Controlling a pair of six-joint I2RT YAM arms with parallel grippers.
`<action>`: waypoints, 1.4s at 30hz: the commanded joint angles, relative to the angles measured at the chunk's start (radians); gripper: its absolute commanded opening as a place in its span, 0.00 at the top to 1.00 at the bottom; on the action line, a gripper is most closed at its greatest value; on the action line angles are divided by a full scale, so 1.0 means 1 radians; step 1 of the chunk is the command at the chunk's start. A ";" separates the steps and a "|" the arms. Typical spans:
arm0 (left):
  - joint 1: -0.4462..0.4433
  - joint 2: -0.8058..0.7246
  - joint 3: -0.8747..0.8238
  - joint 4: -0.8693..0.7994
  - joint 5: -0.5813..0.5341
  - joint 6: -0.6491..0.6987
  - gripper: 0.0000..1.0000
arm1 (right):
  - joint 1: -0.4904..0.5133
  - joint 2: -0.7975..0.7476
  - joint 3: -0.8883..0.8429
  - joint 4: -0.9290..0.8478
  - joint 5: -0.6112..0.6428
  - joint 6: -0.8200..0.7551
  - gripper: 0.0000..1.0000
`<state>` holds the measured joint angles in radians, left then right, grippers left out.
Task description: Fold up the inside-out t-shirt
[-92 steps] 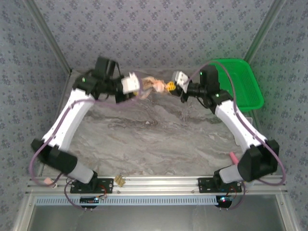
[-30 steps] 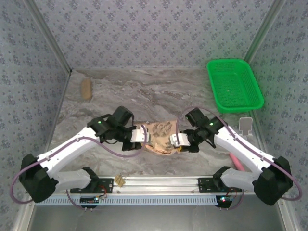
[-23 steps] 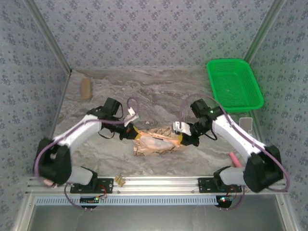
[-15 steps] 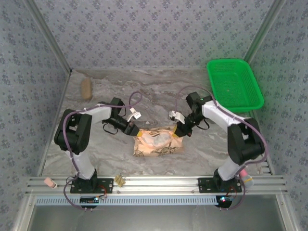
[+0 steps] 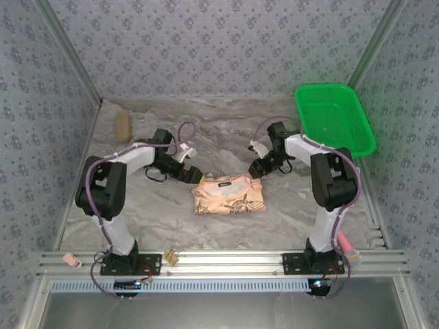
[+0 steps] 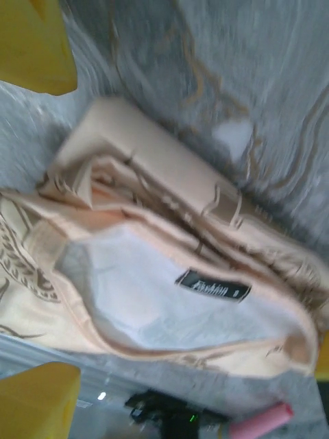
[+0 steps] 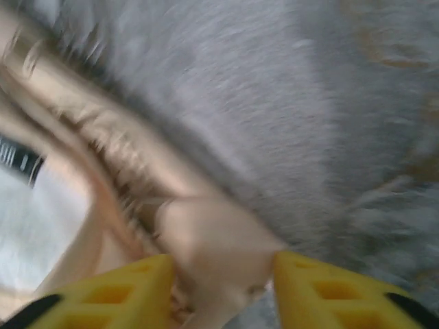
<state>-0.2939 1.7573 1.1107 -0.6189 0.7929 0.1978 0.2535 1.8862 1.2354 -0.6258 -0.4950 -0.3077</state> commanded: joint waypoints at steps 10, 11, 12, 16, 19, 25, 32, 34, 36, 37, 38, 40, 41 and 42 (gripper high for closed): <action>-0.103 -0.443 -0.168 0.140 -0.444 -0.416 0.01 | 0.087 -0.582 -0.279 0.172 0.459 0.373 0.43; -0.119 -0.488 -0.208 0.168 -0.494 -0.468 0.00 | 0.083 -0.619 -0.294 0.167 0.443 0.390 0.37; -0.135 -0.530 -0.227 0.183 -0.543 -0.517 0.01 | 0.079 -0.648 -0.303 0.164 0.445 0.426 0.31; -0.221 -0.676 -0.243 0.174 -0.795 -0.658 0.01 | 0.008 -0.702 -0.371 0.183 0.246 0.570 0.03; -0.184 -0.635 -0.265 0.161 -0.738 -0.794 0.00 | -0.004 -0.627 -0.363 0.179 0.100 0.564 0.02; -0.320 -0.429 -0.224 0.149 -0.652 -0.669 0.08 | 0.090 -0.416 -0.256 0.054 0.091 0.449 0.30; -0.405 -0.296 -0.143 0.130 -0.553 -0.584 0.35 | 0.125 -0.305 -0.212 0.080 -0.100 0.482 0.67; -0.423 -0.235 -0.126 0.119 -0.595 -0.576 0.34 | 0.123 -0.267 -0.214 0.097 -0.075 0.494 0.69; -0.409 -0.154 -0.110 0.107 -0.635 -0.578 0.35 | 0.106 -0.211 -0.226 0.139 -0.044 0.509 0.76; -0.401 -0.111 -0.103 0.110 -0.662 -0.567 0.36 | 0.092 -0.177 -0.235 0.174 -0.035 0.525 0.82; -0.398 -0.067 -0.090 0.108 -0.698 -0.558 0.36 | 0.082 -0.141 -0.237 0.199 -0.027 0.538 0.84; -0.399 0.005 -0.066 0.130 -0.738 -0.531 0.36 | 0.077 -0.085 -0.232 0.216 0.018 0.564 0.86; -0.399 0.035 -0.054 0.142 -0.750 -0.524 0.36 | 0.082 -0.067 -0.228 0.213 0.055 0.572 0.85; -0.399 0.061 -0.044 0.152 -0.754 -0.516 0.36 | 0.085 -0.058 -0.224 0.208 0.070 0.571 0.84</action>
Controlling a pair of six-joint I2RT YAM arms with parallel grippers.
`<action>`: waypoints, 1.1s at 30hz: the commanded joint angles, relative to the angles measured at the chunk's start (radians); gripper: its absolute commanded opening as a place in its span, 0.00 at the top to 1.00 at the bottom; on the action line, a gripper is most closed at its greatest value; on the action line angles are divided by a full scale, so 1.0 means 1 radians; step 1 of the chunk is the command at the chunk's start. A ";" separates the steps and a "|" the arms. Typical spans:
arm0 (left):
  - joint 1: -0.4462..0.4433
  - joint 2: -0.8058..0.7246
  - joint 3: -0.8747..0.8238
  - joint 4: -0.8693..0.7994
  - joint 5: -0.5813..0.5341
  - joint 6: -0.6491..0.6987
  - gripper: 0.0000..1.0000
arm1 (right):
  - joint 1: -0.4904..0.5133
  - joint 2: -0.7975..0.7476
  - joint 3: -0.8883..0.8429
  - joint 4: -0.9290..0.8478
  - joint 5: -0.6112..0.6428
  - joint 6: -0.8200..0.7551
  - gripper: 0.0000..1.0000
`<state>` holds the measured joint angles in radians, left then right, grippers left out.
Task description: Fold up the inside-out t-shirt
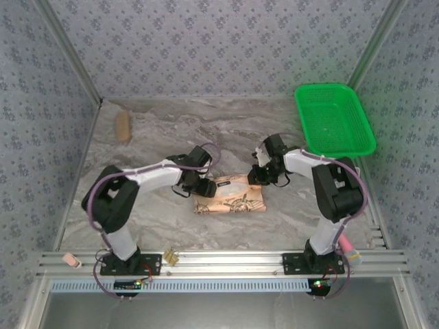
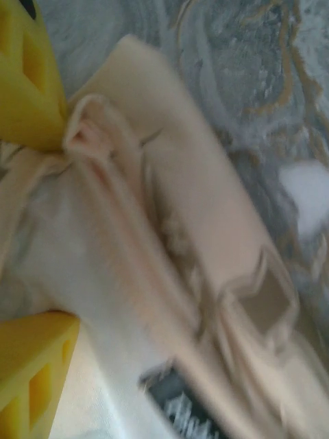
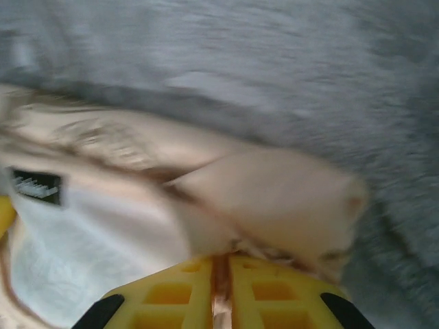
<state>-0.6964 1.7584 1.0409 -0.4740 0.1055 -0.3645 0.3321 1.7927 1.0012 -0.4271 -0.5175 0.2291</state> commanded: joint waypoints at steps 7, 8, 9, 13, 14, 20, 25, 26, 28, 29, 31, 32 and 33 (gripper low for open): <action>0.007 -0.019 0.081 -0.059 -0.066 0.084 0.24 | -0.020 -0.109 0.059 -0.127 0.097 -0.032 0.59; 0.013 -0.055 0.096 -0.081 -0.057 0.097 0.22 | -0.031 -0.124 0.081 -0.163 0.084 -0.056 0.55; 0.021 -0.085 0.110 -0.098 -0.044 0.110 0.21 | -0.040 -0.131 0.107 -0.204 0.075 -0.076 0.52; 0.066 -0.190 0.111 -0.090 0.013 0.230 0.16 | -0.063 -0.119 0.180 -0.282 0.086 -0.214 0.40; 0.078 -0.202 0.092 -0.063 0.049 0.309 0.16 | -0.059 -0.099 0.183 -0.294 0.086 -0.284 0.38; 0.140 -0.169 0.029 -0.078 0.294 0.950 0.15 | -0.004 0.001 0.282 -0.389 0.131 -0.763 0.29; 0.207 -0.003 0.191 -0.245 0.350 1.164 0.16 | -0.021 0.134 0.407 -0.494 0.222 -0.918 0.25; 0.207 0.029 0.227 -0.274 0.345 1.201 0.16 | -0.019 0.155 0.421 -0.492 0.247 -0.936 0.25; 0.206 0.082 0.262 -0.273 0.347 1.232 0.16 | -0.013 0.184 0.435 -0.490 0.237 -0.994 0.24; 0.206 0.101 0.273 -0.267 0.363 1.242 0.16 | -0.010 0.196 0.446 -0.500 0.219 -1.025 0.24; 0.203 0.134 0.282 -0.245 0.390 1.258 0.16 | -0.007 0.217 0.466 -0.520 0.193 -1.062 0.24; 0.199 0.153 0.289 -0.237 0.379 1.260 0.16 | -0.004 0.229 0.478 -0.532 0.186 -1.087 0.24; 0.189 0.170 0.301 -0.243 0.354 1.269 0.16 | 0.003 0.243 0.485 -0.540 0.188 -1.102 0.25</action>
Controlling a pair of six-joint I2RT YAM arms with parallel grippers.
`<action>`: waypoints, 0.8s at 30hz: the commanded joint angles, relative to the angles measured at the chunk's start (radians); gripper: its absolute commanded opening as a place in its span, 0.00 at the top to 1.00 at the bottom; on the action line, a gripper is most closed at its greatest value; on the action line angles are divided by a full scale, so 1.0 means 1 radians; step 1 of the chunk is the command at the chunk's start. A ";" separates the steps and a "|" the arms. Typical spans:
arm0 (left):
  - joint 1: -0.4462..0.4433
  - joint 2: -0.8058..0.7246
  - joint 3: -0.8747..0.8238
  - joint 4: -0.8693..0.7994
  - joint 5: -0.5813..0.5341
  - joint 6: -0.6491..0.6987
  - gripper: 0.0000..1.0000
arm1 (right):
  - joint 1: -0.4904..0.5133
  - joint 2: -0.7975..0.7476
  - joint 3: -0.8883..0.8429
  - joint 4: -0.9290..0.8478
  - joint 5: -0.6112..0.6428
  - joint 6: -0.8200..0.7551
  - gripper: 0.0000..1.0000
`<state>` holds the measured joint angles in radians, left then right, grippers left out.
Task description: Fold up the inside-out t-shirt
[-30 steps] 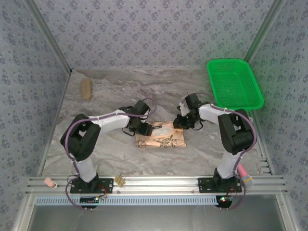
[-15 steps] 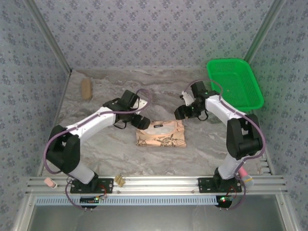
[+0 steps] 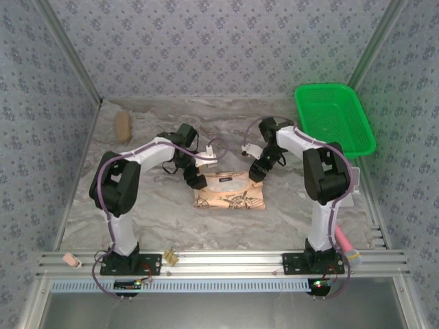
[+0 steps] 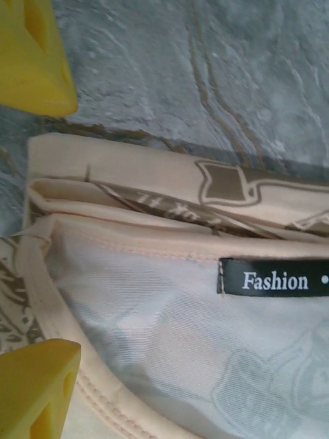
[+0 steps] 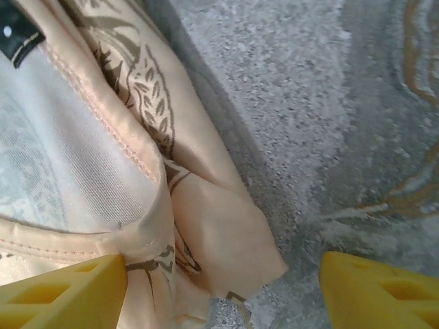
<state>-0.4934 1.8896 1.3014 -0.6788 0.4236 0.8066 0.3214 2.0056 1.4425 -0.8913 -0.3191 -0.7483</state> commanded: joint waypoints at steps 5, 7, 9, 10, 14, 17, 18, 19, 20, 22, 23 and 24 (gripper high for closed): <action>-0.040 0.114 0.115 -0.152 -0.018 0.139 0.21 | 0.027 0.085 0.065 -0.151 -0.011 -0.178 0.39; -0.041 0.134 0.115 -0.160 -0.033 0.152 0.27 | 0.024 0.080 0.045 -0.141 -0.012 -0.188 0.53; -0.040 0.165 0.135 -0.186 -0.046 0.170 0.41 | 0.020 0.070 0.025 -0.125 -0.018 -0.195 0.61; -0.041 0.184 0.151 -0.206 -0.049 0.173 0.51 | 0.017 0.067 0.017 -0.118 -0.020 -0.194 0.67; -0.041 0.223 0.209 -0.280 -0.035 0.196 0.91 | 0.003 0.058 0.018 -0.117 -0.060 -0.204 0.90; -0.042 0.206 0.244 -0.309 -0.008 0.204 1.00 | -0.007 0.042 0.026 -0.114 -0.116 -0.211 0.99; -0.041 0.190 0.259 -0.319 0.001 0.204 1.00 | -0.010 0.033 0.033 -0.119 -0.138 -0.214 1.00; -0.042 0.170 0.265 -0.318 0.002 0.202 1.00 | -0.011 0.025 0.042 -0.127 -0.154 -0.217 1.00; -0.041 0.144 0.265 -0.311 -0.006 0.202 1.00 | -0.014 0.012 0.050 -0.132 -0.168 -0.220 1.00; -0.036 0.101 0.270 -0.310 -0.029 0.212 1.00 | -0.019 -0.019 0.061 -0.135 -0.196 -0.232 1.00; -0.030 0.085 0.283 -0.325 -0.040 0.221 1.00 | -0.024 -0.037 0.066 -0.132 -0.211 -0.231 1.00; -0.026 0.074 0.303 -0.347 -0.053 0.227 1.00 | -0.030 -0.054 0.075 -0.134 -0.226 -0.231 1.00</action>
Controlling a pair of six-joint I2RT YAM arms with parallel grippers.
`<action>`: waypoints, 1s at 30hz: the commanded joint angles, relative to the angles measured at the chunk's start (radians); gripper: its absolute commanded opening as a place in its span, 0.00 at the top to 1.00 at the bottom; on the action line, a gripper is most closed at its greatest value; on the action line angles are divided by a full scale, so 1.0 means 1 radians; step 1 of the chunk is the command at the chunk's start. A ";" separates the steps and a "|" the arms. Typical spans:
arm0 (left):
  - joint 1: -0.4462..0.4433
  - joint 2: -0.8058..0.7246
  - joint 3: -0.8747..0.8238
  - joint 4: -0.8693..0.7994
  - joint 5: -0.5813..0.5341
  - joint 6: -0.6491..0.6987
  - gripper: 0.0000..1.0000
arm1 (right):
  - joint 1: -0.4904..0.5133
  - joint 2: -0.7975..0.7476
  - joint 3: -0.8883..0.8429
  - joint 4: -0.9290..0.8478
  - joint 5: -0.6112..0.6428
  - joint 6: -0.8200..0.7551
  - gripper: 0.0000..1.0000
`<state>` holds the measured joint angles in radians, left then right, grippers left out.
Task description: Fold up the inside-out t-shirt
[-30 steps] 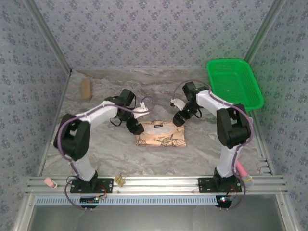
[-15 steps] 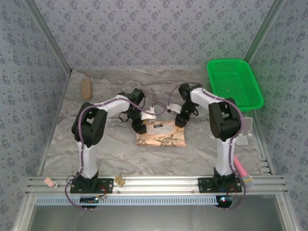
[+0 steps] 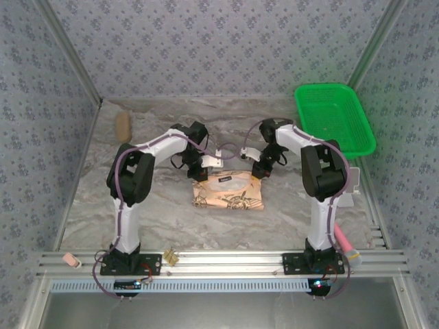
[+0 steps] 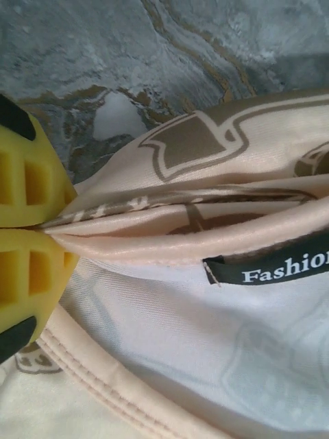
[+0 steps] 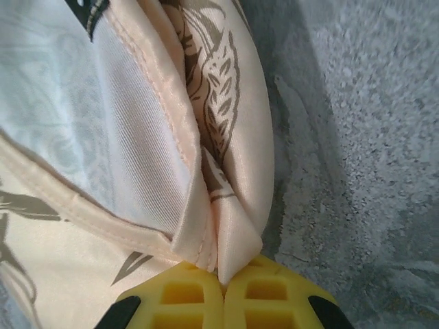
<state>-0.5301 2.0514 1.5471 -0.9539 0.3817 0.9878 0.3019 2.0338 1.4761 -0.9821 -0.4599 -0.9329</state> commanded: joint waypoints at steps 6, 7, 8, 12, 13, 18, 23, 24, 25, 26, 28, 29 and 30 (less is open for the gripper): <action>0.047 -0.160 0.121 -0.130 -0.079 0.064 1.00 | -0.030 -0.156 0.099 -0.027 -0.180 -0.001 1.00; 0.053 -0.168 0.131 -0.135 -0.086 0.065 1.00 | -0.031 -0.159 0.112 -0.018 -0.192 0.016 1.00; 0.060 -0.178 0.140 -0.146 -0.092 0.071 1.00 | -0.031 -0.158 0.131 -0.016 -0.207 0.031 1.00; 0.089 -0.197 0.149 -0.135 -0.109 0.095 1.00 | -0.035 -0.140 0.202 0.002 -0.225 0.083 1.00; 0.096 -0.196 0.153 -0.131 -0.109 0.096 1.00 | -0.039 -0.133 0.217 0.010 -0.224 0.101 1.00; 0.125 -0.119 0.245 -0.129 -0.115 0.107 1.00 | -0.065 -0.029 0.356 -0.005 -0.253 0.135 1.00; 0.141 0.010 0.368 -0.128 -0.110 0.120 1.00 | -0.068 0.144 0.590 -0.090 -0.243 0.135 1.00; 0.151 0.044 0.397 -0.126 -0.100 0.120 1.00 | -0.071 0.189 0.647 -0.098 -0.252 0.166 1.00; 0.160 0.073 0.444 -0.127 -0.091 0.120 1.00 | -0.075 0.228 0.703 -0.108 -0.243 0.181 1.00; 0.171 0.112 0.485 -0.129 -0.078 0.120 1.00 | -0.083 0.277 0.770 -0.127 -0.240 0.187 1.00; 0.188 0.191 0.575 -0.132 -0.063 0.114 1.00 | -0.092 0.371 0.898 -0.148 -0.243 0.207 1.00; 0.192 0.238 0.630 -0.139 -0.056 0.108 1.00 | -0.097 0.420 0.963 -0.148 -0.244 0.230 1.00; 0.195 0.286 0.690 -0.152 -0.050 0.108 1.00 | -0.103 0.464 1.016 -0.135 -0.238 0.266 1.00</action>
<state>-0.3538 2.2570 2.1223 -1.0565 0.2848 1.0809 0.2214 2.4065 2.3672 -1.0679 -0.6781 -0.7486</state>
